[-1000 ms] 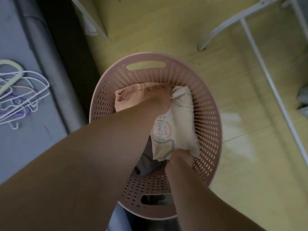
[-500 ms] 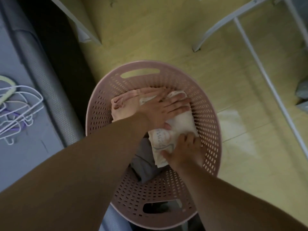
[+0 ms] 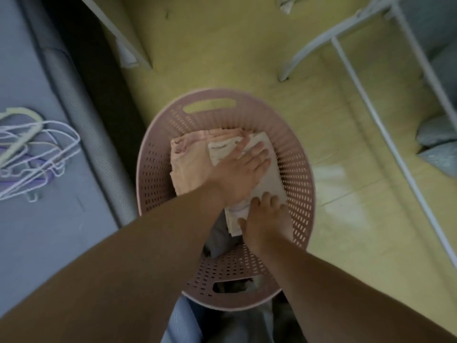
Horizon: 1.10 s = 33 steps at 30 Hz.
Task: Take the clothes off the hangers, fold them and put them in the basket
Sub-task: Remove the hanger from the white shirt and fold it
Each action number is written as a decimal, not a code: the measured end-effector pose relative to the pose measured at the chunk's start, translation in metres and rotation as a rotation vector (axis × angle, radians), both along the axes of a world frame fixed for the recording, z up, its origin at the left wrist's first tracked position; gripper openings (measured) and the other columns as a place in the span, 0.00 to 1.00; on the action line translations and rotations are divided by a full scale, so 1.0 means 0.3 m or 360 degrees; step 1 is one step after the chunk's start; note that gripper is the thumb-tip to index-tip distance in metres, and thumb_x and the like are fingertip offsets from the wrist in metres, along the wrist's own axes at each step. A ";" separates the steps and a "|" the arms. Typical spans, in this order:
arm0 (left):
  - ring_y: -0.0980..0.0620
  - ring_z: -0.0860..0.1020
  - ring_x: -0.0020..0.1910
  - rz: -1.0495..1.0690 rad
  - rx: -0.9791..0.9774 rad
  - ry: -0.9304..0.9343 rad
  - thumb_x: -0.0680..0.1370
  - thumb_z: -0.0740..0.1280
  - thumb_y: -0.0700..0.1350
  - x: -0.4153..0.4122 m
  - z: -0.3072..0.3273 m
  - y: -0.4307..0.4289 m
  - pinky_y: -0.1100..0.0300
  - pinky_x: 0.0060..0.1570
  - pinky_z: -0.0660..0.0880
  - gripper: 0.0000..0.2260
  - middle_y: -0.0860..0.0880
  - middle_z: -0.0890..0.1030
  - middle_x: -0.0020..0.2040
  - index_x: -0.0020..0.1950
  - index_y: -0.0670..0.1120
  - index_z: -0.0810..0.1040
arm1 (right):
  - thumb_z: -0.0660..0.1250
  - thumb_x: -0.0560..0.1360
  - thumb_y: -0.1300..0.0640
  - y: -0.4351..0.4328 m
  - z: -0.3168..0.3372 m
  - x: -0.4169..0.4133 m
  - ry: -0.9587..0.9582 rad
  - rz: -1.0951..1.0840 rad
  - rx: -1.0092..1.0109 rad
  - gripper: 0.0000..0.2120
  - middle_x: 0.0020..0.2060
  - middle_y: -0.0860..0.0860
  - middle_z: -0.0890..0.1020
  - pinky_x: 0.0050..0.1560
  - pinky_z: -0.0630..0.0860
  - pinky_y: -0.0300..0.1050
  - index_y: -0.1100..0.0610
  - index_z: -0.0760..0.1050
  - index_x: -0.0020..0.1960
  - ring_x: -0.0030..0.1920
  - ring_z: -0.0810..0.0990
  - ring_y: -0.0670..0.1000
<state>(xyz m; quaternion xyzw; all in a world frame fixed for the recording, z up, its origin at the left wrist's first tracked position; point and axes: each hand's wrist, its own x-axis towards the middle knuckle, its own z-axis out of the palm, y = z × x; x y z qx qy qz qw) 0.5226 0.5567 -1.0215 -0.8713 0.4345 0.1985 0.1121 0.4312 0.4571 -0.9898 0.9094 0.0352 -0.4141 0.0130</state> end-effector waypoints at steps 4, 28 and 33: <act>0.44 0.75 0.60 0.1265 -0.0326 0.0498 0.76 0.61 0.39 -0.067 0.443 0.034 0.52 0.59 0.71 0.19 0.46 0.76 0.61 0.67 0.47 0.71 | 0.58 0.79 0.58 0.000 0.401 0.011 0.0135 -0.0315 0.0326 0.14 0.61 0.54 0.74 0.56 0.74 0.51 0.56 0.70 0.65 0.60 0.74 0.56; 0.51 0.79 0.34 0.2195 -0.1461 0.0382 0.78 0.60 0.35 -0.318 2.167 0.107 0.61 0.33 0.71 0.13 0.52 0.83 0.37 0.41 0.49 0.79 | 0.60 0.80 0.48 -0.220 2.111 -0.110 -0.0479 -0.1251 0.1271 0.18 0.27 0.47 0.79 0.36 0.74 0.42 0.54 0.77 0.35 0.29 0.76 0.47; 0.53 0.79 0.38 0.1954 -0.1472 0.0129 0.78 0.62 0.38 -0.306 2.363 0.076 0.60 0.36 0.70 0.12 0.54 0.82 0.36 0.40 0.51 0.80 | 0.61 0.76 0.54 -0.276 2.263 -0.131 -0.0645 -0.1313 0.1327 0.14 0.28 0.53 0.66 0.31 0.60 0.42 0.57 0.68 0.34 0.28 0.63 0.50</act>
